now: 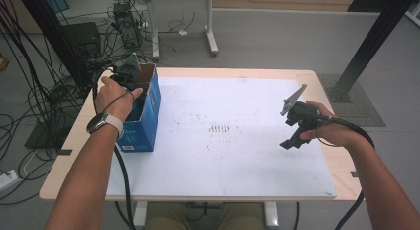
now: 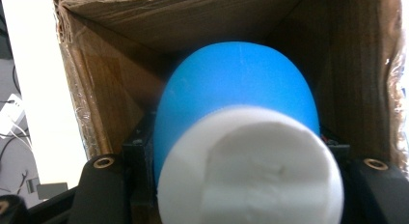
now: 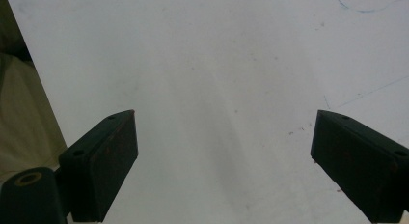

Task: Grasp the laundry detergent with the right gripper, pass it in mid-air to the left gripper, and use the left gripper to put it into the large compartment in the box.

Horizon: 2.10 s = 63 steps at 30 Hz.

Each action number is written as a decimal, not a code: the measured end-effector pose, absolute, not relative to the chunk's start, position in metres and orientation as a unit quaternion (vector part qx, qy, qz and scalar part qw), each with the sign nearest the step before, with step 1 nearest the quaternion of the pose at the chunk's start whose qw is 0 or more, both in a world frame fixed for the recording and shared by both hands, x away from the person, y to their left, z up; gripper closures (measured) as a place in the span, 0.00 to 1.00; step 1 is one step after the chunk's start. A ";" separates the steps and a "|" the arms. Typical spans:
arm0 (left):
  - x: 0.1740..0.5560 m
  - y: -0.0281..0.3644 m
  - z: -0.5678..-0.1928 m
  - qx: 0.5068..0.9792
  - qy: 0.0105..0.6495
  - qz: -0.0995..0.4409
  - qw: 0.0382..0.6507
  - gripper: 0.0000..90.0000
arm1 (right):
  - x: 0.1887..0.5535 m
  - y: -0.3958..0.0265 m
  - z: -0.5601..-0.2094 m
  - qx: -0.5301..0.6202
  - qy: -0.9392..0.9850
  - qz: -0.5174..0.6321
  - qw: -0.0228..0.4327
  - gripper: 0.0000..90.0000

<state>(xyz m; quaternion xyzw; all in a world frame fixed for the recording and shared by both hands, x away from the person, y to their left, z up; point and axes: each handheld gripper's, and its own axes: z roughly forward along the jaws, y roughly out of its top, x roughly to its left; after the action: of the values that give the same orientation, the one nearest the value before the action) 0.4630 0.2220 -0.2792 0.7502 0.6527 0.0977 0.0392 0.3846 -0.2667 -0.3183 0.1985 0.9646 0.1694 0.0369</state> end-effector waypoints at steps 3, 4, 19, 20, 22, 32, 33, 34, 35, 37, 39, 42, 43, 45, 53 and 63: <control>0.463 0.223 -0.279 0.751 0.652 0.098 0.040 0.41 | 0.385 -0.266 -0.319 0.198 0.965 0.170 0.035 0.10; 0.463 0.223 -0.279 0.750 0.652 0.098 0.039 0.41 | 0.385 -0.266 -0.319 0.198 0.965 0.169 0.036 0.10; 0.462 0.223 -0.279 0.750 0.653 0.099 0.041 0.41 | 0.385 -0.268 -0.318 0.200 0.964 0.170 0.037 0.10; 0.462 0.223 -0.279 0.749 0.653 0.099 0.041 0.41 | 0.385 -0.268 -0.318 0.199 0.965 0.169 0.037 0.10; 0.462 0.223 -0.279 0.750 0.653 0.098 0.041 0.41 | 0.385 -0.268 -0.318 0.199 0.965 0.169 0.037 0.10; 0.461 0.224 -0.280 0.750 0.652 0.102 0.045 0.41 | 0.386 -0.266 -0.317 0.197 0.965 0.169 0.038 0.10; 0.461 0.223 -0.280 0.750 0.652 0.102 0.045 0.41 | 0.386 -0.266 -0.317 0.197 0.965 0.170 0.037 0.10; 0.460 0.223 -0.280 0.750 0.651 0.102 0.045 0.41 | 0.386 -0.266 -0.317 0.198 0.965 0.169 0.038 0.10; 0.460 0.223 -0.280 0.750 0.652 0.102 0.045 0.41 | 0.386 -0.266 -0.317 0.198 0.965 0.170 0.038 0.10; 0.460 0.223 -0.280 0.750 0.652 0.102 0.046 0.41 | 0.385 -0.266 -0.317 0.197 0.965 0.170 0.037 0.10; 0.460 0.223 -0.280 0.749 0.653 0.102 0.046 0.41 | 0.385 -0.266 -0.317 0.198 0.965 0.169 0.037 0.10; 0.460 0.223 -0.280 0.750 0.652 0.103 0.044 0.41 | 0.385 -0.267 -0.317 0.198 0.965 0.170 0.037 0.10; 0.460 0.223 -0.279 0.750 0.652 0.103 0.043 0.41 | 0.385 -0.267 -0.318 0.198 0.965 0.170 0.037 0.10; 0.460 0.223 -0.280 0.750 0.651 0.103 0.044 0.41 | 0.385 -0.267 -0.318 0.198 0.965 0.169 0.037 0.10; 0.460 0.223 -0.280 0.750 0.652 0.103 0.046 0.41 | 0.385 -0.267 -0.320 0.198 0.965 0.171 0.036 0.10; 0.460 0.224 -0.280 0.750 0.652 0.102 0.047 0.41 | 0.384 -0.267 -0.320 0.199 0.964 0.171 0.035 0.10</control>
<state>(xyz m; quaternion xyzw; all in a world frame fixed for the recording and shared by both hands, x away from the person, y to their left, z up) 0.4597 0.2240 -0.2798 0.7499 0.6519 0.1022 0.0470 0.3842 -0.2674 -0.3201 0.1991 0.9643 0.1710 0.0353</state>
